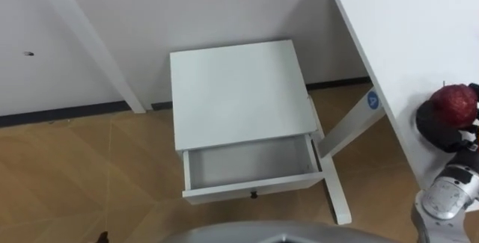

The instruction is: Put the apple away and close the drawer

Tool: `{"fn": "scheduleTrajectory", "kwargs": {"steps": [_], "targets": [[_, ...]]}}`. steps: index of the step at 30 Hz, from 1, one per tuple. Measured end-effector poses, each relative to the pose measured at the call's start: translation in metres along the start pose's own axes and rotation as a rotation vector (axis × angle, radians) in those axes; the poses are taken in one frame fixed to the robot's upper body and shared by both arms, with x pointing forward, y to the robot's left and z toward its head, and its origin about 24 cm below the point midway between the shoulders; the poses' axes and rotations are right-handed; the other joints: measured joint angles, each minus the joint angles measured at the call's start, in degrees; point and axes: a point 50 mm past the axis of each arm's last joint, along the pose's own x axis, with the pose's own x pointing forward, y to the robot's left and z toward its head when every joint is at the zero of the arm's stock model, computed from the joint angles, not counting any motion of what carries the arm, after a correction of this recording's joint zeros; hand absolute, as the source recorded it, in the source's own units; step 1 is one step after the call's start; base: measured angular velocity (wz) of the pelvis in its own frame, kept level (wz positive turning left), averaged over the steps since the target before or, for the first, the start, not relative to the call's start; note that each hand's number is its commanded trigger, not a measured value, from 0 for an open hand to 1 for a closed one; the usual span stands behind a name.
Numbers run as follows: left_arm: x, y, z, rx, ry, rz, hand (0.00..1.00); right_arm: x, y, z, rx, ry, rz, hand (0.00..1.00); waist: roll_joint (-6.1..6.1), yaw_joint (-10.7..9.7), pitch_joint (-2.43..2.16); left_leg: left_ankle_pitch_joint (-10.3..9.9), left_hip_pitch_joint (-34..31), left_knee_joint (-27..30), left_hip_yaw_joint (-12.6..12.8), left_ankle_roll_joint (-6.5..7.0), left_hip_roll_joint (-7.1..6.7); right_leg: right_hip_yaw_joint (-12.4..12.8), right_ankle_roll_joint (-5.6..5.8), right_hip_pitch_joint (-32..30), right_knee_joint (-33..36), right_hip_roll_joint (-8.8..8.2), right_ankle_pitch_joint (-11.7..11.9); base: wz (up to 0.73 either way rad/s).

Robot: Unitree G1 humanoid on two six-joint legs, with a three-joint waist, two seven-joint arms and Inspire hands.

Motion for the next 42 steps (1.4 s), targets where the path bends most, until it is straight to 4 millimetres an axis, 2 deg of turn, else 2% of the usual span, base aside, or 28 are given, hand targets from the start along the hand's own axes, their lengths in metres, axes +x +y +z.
{"fn": "scheduleTrajectory", "kwargs": {"steps": [8,15,20,24,25,28,32,42], "targets": [[0.0,-0.002,0.0,0.01,0.002,-0.017,0.0,-0.001,0.008,0.006,0.008,-0.015,0.118,1.0,0.0,-0.1,-0.03,0.0,-0.1,0.0,-0.1,-0.01,0.05,0.1,-0.03,-0.2,0.1,0.05,0.0,0.0],[0.0,-0.003,0.001,0.022,0.01,-0.052,0.0,-0.011,0.037,0.027,0.036,-0.086,0.357,1.0,0.31,0.7,-0.2,0.0,-0.1,0.0,-0.4,-0.02,0.13,0.0,-0.07,-0.2,0.1,0.14,0.0,0.0],[0.001,-0.006,0.003,0.041,-0.001,-0.078,0.0,-0.017,0.052,0.036,0.051,-0.114,0.5,1.0,0.44,1.3,-0.01,0.0,-0.4,0.1,-0.3,-0.03,0.17,-0.1,-0.07,-0.2,0.1,0.16,0.1,0.0],[0.003,-0.008,0.014,0.085,-0.037,-0.102,0.0,-0.032,0.072,0.048,0.021,-0.179,0.703,1.0,0.37,1.7,0.12,0.0,-2.0,0.3,-0.3,-0.05,0.23,-0.2,-0.14,-1.2,0.4,0.19,0.1,0.02],[0.003,-0.009,0.016,0.104,-0.044,-0.11,0.0,-0.037,0.077,0.054,0.014,-0.207,0.765,1.0,0.35,1.8,0.3,0.0,-2.3,0.6,-0.3,-0.05,0.25,-0.4,-0.15,-1.2,0.3,0.18,0.1,0.05],[0.003,-0.011,0.017,0.122,-0.047,-0.135,0.0,-0.047,0.087,0.061,0.009,-0.243,0.877,1.0,0.23,1.9,0.26,0.0,-2.6,0.7,-0.3,-0.05,0.31,-0.7,-0.17,-1.1,0.0,0.18,0.1,0.06],[0.003,-0.012,0.016,0.124,-0.044,-0.156,0.0,-0.052,0.091,0.06,-0.016,-0.242,0.953,1.0,0.24,3.1,0.28,0.0,-2.7,1.1,-0.6,-0.05,0.33,-1.1,-0.18,-1.1,-0.1,0.18,0.1,0.07],[0.003,-0.013,0.015,0.134,-0.03,-0.164,0.0,-0.055,0.093,0.057,-0.063,-0.237,1.046,1.0,0.5,3.1,0.38,0.0,-3.3,1.3,-1.3,-0.06,0.35,-1.8,-0.19,-1.0,-0.2,0.19,0.1,0.04]]}}
